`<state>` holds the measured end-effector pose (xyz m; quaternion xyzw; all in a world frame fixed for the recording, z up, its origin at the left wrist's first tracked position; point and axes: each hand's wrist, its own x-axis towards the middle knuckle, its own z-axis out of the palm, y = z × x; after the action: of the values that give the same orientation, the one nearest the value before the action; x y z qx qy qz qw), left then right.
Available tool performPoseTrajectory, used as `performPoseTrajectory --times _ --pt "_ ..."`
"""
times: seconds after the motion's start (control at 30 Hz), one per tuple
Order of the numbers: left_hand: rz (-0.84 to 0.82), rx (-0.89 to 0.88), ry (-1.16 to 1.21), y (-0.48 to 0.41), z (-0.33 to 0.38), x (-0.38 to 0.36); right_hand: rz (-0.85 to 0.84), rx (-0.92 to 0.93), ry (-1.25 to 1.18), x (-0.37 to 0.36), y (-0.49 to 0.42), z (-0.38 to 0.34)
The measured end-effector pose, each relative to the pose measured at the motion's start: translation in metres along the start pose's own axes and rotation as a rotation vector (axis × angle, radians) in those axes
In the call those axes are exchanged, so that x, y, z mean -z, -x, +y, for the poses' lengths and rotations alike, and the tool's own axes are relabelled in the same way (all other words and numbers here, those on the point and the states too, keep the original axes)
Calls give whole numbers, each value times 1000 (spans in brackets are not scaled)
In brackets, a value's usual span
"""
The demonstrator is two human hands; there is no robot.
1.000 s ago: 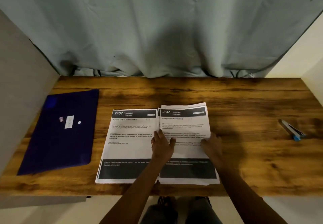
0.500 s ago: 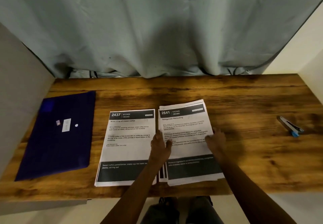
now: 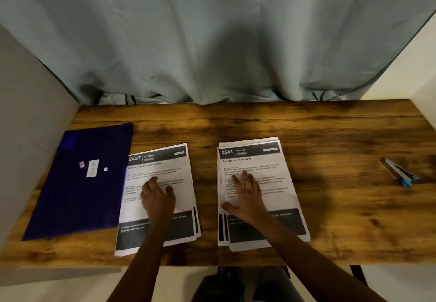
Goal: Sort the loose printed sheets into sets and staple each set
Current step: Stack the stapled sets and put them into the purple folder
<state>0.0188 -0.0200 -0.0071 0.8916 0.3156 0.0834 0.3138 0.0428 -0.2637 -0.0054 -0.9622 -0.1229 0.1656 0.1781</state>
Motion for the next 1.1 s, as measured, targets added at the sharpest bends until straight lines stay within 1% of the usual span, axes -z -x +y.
performPoseTrajectory --times 0.07,0.13,0.23,0.33,0.53,0.63,0.73,0.93,1.1 --pt "-37 113 -117 -8 -10 6 -26 -14 35 -4 -2 0" --pt "-85 173 -183 -12 -17 10 -21 -21 50 -5 -2 3" --pt "-143 178 -218 -12 -21 8 0 -34 72 -4 1 9" --pt "-167 156 -233 -9 -19 3 8 -62 88 -3 4 15" --pt "-119 78 -220 -7 -10 0 36 -135 74 4 5 23" --pt "-84 171 -184 -13 -11 0 45 -136 51 5 2 10" --pt "-95 271 -172 -15 -9 3 24 -138 46 2 -2 -7" --pt "-110 306 -174 -14 -3 8 -22 -179 99 0 -3 -14" --pt "-105 345 -161 -18 1 16 -12 -213 52 5 2 -8"
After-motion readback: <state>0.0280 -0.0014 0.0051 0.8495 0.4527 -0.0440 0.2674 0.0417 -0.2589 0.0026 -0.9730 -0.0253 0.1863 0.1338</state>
